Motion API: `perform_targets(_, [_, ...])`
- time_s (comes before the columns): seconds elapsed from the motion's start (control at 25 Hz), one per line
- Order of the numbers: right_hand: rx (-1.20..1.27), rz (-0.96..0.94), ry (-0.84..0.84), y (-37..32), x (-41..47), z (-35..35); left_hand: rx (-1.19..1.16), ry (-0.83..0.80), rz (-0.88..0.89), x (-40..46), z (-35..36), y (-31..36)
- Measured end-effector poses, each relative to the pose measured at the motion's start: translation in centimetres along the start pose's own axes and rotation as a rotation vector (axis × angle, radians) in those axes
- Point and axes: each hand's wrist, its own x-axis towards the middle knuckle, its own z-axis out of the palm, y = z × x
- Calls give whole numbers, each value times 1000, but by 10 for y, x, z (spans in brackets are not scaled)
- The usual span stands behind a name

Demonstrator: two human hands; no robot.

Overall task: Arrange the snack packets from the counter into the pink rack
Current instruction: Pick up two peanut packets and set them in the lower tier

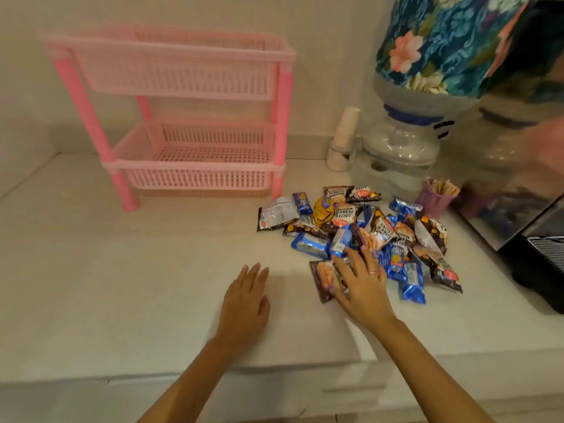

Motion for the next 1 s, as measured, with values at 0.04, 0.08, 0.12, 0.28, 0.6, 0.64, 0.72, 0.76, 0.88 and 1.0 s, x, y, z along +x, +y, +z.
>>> perform_targets(0.04, [-7,-25,-50,5,6,2,-34,1,-38,9,1,4])
perform_targets(0.08, [3,-50,-49,8,10,3,-52,34,-62,18,2,9])
perform_targets(0.12, [21,-78,-40,10,13,5,-73,62,-59,28,3,14])
perform_targets(0.28, [40,-244,-13,18,22,4,-179,-66,-6,62,7,43])
perform_targets(0.6, [229,-549,-131,13,57,-9,22,-512,133,95,-17,65])
perform_targets(0.64, [254,-579,-159,10,59,-10,31,-556,141,97,-20,68])
perform_targets(0.72, [306,-670,-193,-1,62,-13,-91,-663,115,100,-25,72])
perform_targets(0.76, [332,-707,-213,-8,63,-17,-179,-736,87,101,-29,71])
perform_targets(0.88, [394,-803,-216,-37,67,-25,-387,-950,14,100,-44,52])
perform_targets(1.0, [464,-820,-256,-68,74,-30,-507,-1030,-61,90,-57,26])
